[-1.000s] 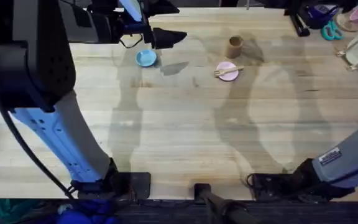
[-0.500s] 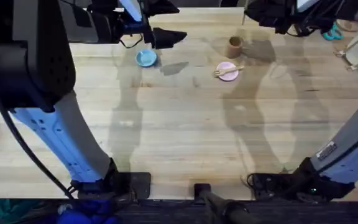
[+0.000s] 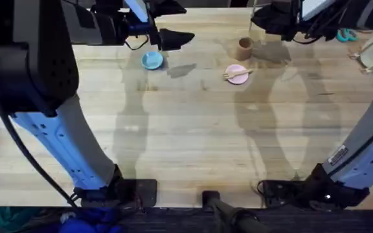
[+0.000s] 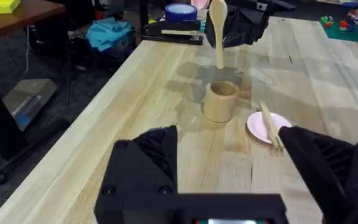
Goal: Pick up a utensil and set it on the pink plate, then put the other utensil in the container.
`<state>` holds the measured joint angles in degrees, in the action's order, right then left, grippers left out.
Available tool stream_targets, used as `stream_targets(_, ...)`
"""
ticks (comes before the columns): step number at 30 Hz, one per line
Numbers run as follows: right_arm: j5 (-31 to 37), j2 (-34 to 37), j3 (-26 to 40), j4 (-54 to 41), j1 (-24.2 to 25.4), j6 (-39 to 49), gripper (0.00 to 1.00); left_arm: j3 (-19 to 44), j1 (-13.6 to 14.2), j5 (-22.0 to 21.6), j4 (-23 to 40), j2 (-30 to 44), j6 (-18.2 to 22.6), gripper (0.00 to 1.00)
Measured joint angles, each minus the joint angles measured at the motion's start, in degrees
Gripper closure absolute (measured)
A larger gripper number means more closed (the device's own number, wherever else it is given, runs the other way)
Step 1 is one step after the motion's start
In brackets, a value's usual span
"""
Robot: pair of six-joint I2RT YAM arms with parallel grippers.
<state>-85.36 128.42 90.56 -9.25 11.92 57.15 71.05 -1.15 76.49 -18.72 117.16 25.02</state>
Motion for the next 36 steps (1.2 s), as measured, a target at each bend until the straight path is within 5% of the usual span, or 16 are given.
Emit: stream_targets(36,2.5,4.5,0.04,-5.04,0.0,1.68,0.969,0.0,0.0,0.0,0.0,0.0,0.02,0.008)
